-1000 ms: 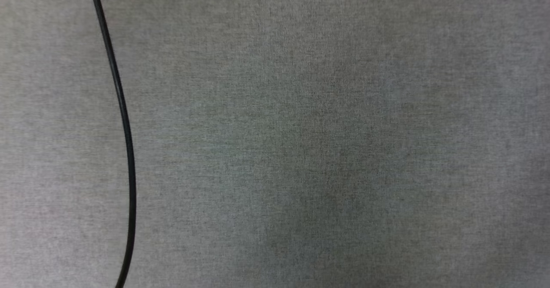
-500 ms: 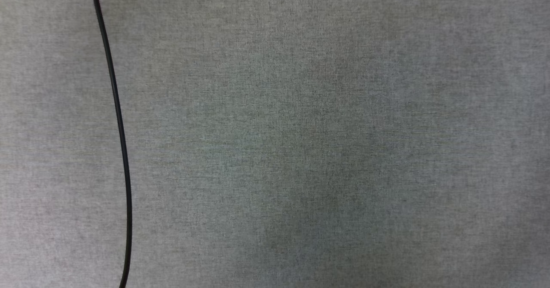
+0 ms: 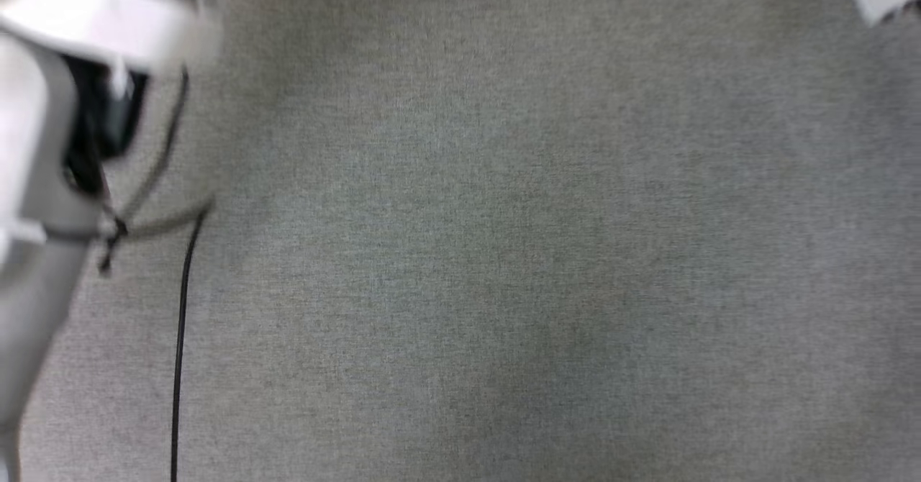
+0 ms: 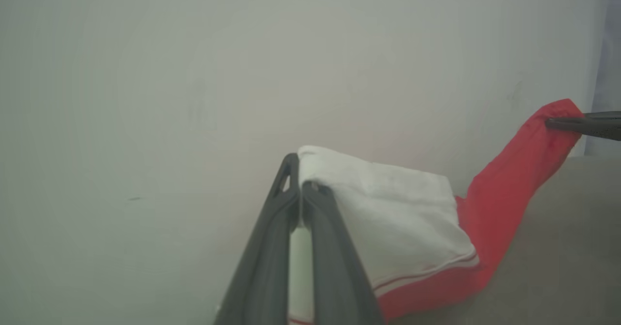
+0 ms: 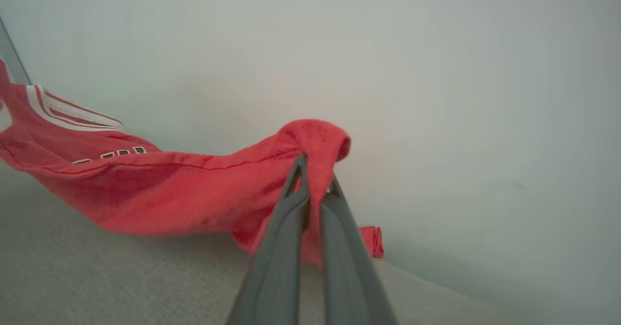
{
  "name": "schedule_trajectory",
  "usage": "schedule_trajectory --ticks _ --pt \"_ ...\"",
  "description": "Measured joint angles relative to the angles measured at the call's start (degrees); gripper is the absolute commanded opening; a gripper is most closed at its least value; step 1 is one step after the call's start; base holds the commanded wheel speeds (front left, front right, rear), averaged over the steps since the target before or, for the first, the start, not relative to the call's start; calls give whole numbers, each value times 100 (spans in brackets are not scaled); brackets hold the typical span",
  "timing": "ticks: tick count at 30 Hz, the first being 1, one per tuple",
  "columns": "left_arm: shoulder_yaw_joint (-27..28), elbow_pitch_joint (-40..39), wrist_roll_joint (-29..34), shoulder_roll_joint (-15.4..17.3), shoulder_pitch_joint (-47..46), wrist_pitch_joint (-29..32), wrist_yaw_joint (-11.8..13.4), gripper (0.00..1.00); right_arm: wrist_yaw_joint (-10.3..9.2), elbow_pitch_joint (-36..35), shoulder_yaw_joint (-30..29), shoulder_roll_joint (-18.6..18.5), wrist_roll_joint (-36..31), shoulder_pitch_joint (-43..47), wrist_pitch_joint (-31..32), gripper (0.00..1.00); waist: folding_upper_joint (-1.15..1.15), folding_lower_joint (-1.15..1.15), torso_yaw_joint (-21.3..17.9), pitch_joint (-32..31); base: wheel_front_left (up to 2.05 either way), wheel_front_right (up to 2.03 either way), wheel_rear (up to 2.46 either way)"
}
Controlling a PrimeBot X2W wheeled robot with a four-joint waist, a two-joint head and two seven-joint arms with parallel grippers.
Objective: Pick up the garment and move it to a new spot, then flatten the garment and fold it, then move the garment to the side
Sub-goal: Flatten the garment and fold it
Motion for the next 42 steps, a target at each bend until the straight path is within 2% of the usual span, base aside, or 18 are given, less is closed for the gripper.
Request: schedule_trajectory --ticks 3,9,17,25,29,34,42 --pt "37 -382 -74 110 798 -9 281 0 0 -210 13 -58 76 552 -26 0 0 0 -28 -198 0 0 0" --pt "60 -795 -268 162 2285 -18 659 0 0 -505 69 -185 124 1763 32 0 0 -1 -48 -690 0 0 0" --pt "120 -906 -500 23 3872 -23 840 0 -1 -641 -10 -416 282 3116 107 0 0 -2 11 -1387 0 0 0" --pt "335 -934 -686 -229 5344 -23 831 0 0 -827 -193 -448 472 4333 92 0 0 -2 60 -2058 0 0 0" --pt "369 -907 -793 -376 5880 -24 710 0 0 -1009 -277 -482 489 4953 155 0 0 -2 84 -2338 0 0 0" --pt "260 -747 -1021 -348 6356 24 477 0 0 -1248 -528 -527 498 5657 212 0 0 -2 122 -2614 0 0 0" --pt "66 -898 -1699 -172 7093 626 176 0 0 -1689 -846 -567 477 6644 502 0 0 -1 144 -2851 0 0 0"
